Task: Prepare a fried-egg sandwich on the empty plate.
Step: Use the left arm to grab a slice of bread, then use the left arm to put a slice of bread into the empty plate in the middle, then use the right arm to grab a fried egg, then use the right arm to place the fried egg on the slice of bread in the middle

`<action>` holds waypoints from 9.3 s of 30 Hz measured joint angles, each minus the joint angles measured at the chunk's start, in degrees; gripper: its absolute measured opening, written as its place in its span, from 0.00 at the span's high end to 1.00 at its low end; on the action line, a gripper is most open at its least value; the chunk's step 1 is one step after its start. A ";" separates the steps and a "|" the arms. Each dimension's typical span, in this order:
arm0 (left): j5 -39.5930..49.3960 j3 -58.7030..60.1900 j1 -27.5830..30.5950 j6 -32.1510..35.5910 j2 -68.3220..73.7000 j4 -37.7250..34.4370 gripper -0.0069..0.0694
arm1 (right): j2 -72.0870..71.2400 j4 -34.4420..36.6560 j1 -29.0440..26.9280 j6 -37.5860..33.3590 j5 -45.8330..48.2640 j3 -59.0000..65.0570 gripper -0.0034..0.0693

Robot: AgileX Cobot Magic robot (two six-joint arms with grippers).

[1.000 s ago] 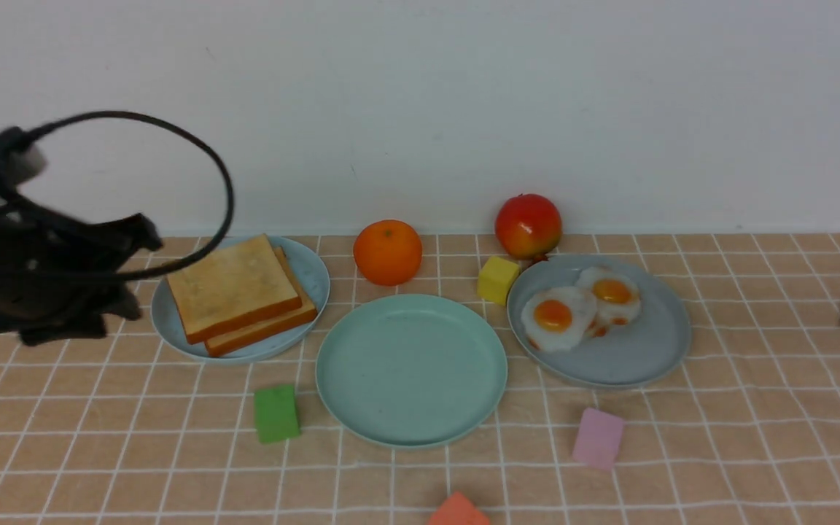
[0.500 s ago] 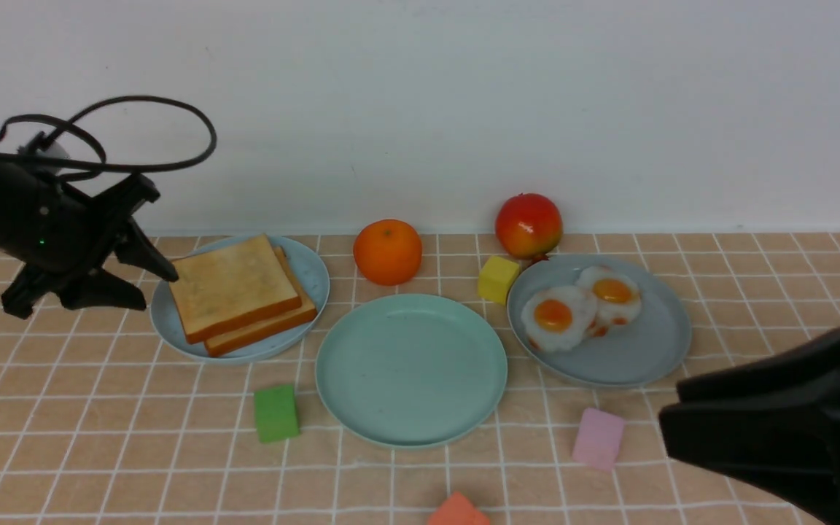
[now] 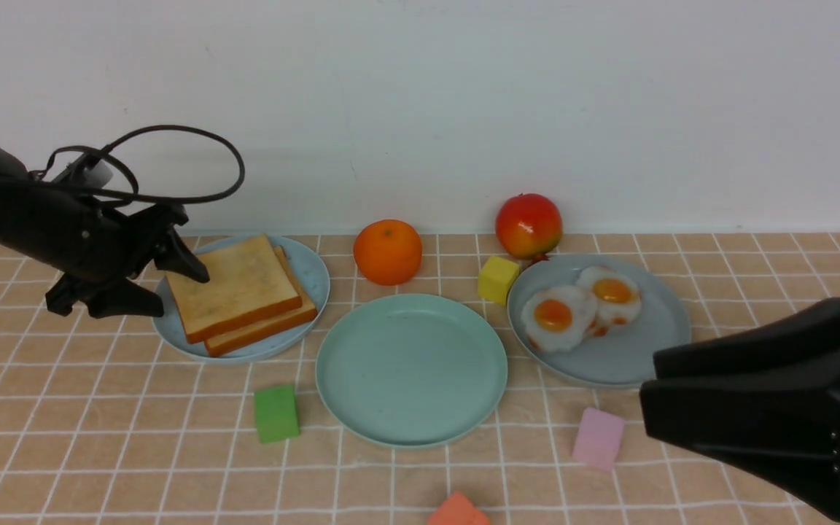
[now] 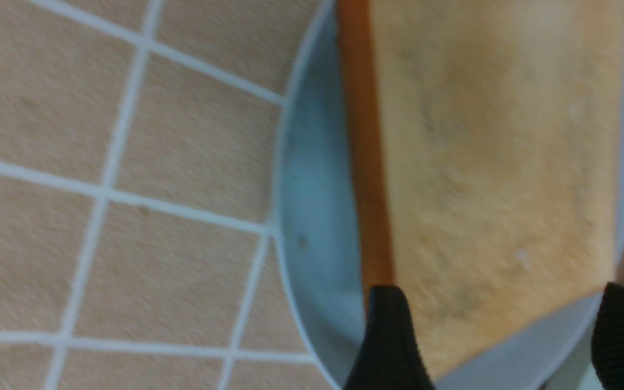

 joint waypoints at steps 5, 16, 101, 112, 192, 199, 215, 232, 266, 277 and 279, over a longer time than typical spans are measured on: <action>-1.21 0.00 0.00 0.02 0.62 -0.58 0.27 | 0.00 0.00 0.00 0.00 0.00 0.00 0.62; -3.26 -0.20 0.00 0.06 3.95 -4.13 0.28 | 0.00 0.00 0.00 0.00 -0.07 0.00 0.62; 23.18 -7.56 -17.16 -2.35 -12.09 8.37 0.20 | 0.14 0.72 0.00 0.53 -11.92 0.00 0.62; 27.14 -2.40 -26.35 3.34 -32.34 11.80 0.48 | 15.08 -24.05 -4.78 28.82 -15.76 -6.32 0.54; 8.11 32.37 -35.79 16.64 -55.99 8.31 0.91 | 67.89 -12.25 -18.16 17.61 4.28 -45.95 0.97; 7.96 32.37 -35.79 7.70 -55.99 18.81 0.90 | 68.69 -12.54 -7.96 18.41 1.04 -45.92 0.97; 10.80 32.37 -35.79 4.70 -55.99 21.57 0.90 | 69.27 -46.53 -11.47 65.31 0.32 -46.33 0.40; 11.82 32.37 -35.79 4.70 -55.99 19.67 0.89 | 76.18 -34.67 -11.47 66.38 -9.43 -46.53 0.36; 11.67 32.37 -35.79 4.99 -55.99 19.62 0.85 | 70.34 -34.35 -13.87 52.93 -3.53 -46.62 0.95; 11.44 32.37 -35.79 5.11 -55.99 19.62 0.83 | 69.68 -9.10 -7.82 33.25 -3.10 -46.62 0.95; 11.44 32.37 -35.79 5.11 -55.99 19.62 0.83 | 70.42 -7.24 -6.32 32.01 -3.36 -46.62 0.95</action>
